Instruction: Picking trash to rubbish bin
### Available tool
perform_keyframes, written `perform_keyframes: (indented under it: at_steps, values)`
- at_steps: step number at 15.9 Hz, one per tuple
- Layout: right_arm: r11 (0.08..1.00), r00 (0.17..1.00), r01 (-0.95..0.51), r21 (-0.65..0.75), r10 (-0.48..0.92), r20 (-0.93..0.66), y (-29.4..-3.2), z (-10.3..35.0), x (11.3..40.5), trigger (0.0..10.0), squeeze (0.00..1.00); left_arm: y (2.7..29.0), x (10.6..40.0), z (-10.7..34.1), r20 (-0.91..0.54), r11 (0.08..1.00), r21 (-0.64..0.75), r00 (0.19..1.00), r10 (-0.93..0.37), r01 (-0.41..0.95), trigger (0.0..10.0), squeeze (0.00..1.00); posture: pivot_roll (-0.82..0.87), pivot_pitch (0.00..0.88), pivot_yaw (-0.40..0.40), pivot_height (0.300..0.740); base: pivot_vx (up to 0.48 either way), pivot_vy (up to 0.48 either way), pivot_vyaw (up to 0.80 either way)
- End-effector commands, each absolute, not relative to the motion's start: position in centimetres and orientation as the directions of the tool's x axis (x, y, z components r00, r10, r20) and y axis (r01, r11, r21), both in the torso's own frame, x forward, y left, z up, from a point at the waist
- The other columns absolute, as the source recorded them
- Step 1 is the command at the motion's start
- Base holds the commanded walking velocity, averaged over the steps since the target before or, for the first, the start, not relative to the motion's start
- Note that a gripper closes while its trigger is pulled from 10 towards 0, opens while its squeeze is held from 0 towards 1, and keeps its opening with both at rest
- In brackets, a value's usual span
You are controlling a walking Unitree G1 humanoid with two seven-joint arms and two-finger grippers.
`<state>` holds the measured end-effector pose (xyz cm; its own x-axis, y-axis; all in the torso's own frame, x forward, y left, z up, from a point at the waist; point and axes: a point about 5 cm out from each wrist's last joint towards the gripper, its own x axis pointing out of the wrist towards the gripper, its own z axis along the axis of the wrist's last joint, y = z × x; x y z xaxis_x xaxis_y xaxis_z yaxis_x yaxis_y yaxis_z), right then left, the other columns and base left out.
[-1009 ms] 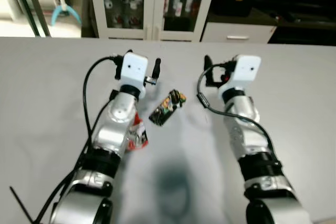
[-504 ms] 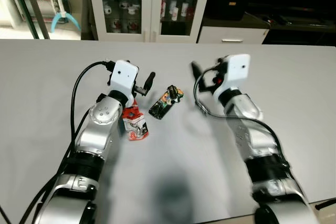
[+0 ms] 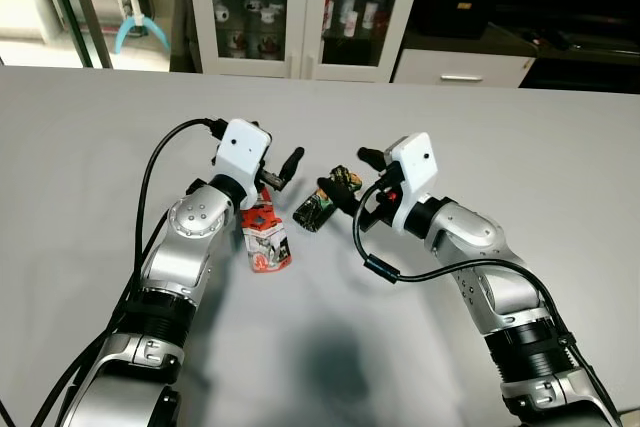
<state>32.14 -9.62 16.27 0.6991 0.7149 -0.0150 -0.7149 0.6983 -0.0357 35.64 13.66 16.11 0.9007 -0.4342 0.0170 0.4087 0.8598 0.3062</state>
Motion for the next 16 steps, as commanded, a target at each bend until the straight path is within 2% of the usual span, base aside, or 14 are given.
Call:
perform_keyframes:
  at_steps: [1, 4, 7, 13, 16]
  values:
    - [0.689, 0.69, -0.724, -0.031, 0.724, -0.031, -10.1, 16.1, 31.8, 10.0, 0.0, 13.0, 35.7, 16.5, 0.015, 0.835, 0.318, 0.879, -0.477, 0.448, 10.0, 0.0, -0.05, 0.015, -0.086, 0.74, 0.0, 0.0, 0.0]
    - [0.661, 0.662, -0.749, -0.047, 0.742, -0.107, -10.4, 15.2, 31.1, 10.0, 0.0, 12.1, 35.7, 16.6, -0.018, 0.788, 0.34, 0.842, -0.54, 0.513, 10.0, 0.0, -0.06, 0.012, -0.078, 0.74, 0.0, 0.0, 0.0]
    - [0.675, 0.674, -0.733, -0.077, 0.708, -0.21, -11.3, 13.6, 31.0, 10.0, 0.0, 11.5, 35.7, 16.6, -0.025, 0.768, 0.345, 0.823, -0.568, 0.54, 10.0, 0.0, -0.07, 0.013, -0.074, 0.74, 0.0, 0.0, 0.0]
    - [0.65, 0.645, -0.757, -0.072, 0.725, -0.241, -11.5, 13.3, 30.2, 10.0, 0.0, 10.6, 35.6, 15.8, -0.067, 0.743, 0.309, 0.792, -0.606, 0.594, 10.0, 0.0, -0.07, 0.018, -0.069, 0.74, 0.0, 0.0, 0.0]
    - [0.654, 0.65, -0.753, -0.07, 0.724, -0.23, -11.3, 13.4, 30.0, 10.0, 0.0, 10.5, 36.7, 16.5, -0.077, 0.725, 0.272, 0.766, -0.639, 0.632, 10.0, 0.0, -0.07, 0.036, -0.057, 0.74, 0.0, 0.0, 0.0]
